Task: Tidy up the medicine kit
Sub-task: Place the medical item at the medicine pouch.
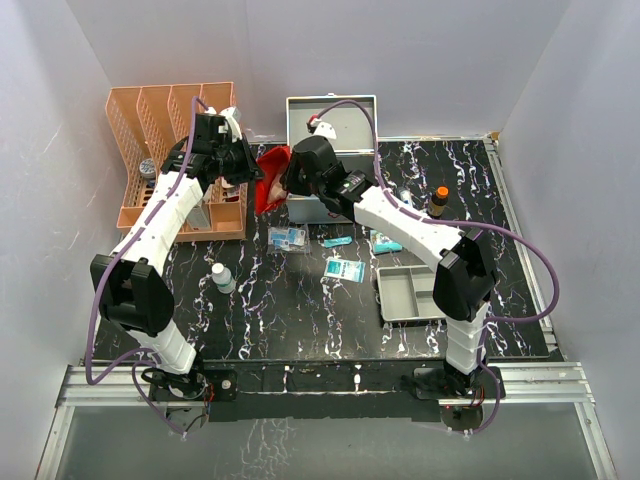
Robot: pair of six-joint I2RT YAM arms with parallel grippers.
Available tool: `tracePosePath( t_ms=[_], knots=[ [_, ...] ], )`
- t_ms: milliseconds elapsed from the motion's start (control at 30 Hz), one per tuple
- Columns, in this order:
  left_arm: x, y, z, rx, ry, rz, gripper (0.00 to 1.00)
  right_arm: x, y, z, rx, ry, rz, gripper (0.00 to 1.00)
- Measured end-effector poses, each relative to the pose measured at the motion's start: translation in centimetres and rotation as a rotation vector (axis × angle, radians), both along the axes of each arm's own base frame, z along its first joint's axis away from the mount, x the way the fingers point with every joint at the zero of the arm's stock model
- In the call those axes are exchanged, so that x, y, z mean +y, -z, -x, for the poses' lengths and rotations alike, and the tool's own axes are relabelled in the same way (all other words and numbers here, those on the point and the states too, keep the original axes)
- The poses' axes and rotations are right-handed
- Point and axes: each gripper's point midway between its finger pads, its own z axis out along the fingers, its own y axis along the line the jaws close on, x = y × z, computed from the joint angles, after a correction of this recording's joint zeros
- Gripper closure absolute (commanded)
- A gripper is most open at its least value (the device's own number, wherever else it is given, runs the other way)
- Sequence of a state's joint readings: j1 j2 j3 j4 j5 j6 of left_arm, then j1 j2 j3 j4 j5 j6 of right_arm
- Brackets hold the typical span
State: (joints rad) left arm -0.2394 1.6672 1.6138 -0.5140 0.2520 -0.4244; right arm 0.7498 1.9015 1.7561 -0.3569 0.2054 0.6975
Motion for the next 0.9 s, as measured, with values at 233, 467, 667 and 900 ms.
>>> tracePosePath(
  t_ms=[233, 467, 667, 900],
  knots=[
    [0.0, -0.2, -0.2, -0.011, 0.000, 0.003, 1.00, 0.7, -0.6, -0.1, 0.004, -0.016, -0.020, 0.77],
    [-0.1, -0.2, -0.2, -0.013, 0.000, 0.003, 1.00, 0.9, 1.3, -0.4, 0.041, -0.013, 0.013, 0.66],
    [-0.1, -0.2, -0.2, -0.013, 0.001, 0.003, 1.00, 0.6, 2.6, -0.6, 0.068, 0.003, 0.054, 0.59],
    [-0.1, -0.2, -0.2, -0.013, 0.001, 0.003, 1.00, 0.0, 2.6, -0.7, 0.071, 0.026, 0.077, 0.58]
  ],
)
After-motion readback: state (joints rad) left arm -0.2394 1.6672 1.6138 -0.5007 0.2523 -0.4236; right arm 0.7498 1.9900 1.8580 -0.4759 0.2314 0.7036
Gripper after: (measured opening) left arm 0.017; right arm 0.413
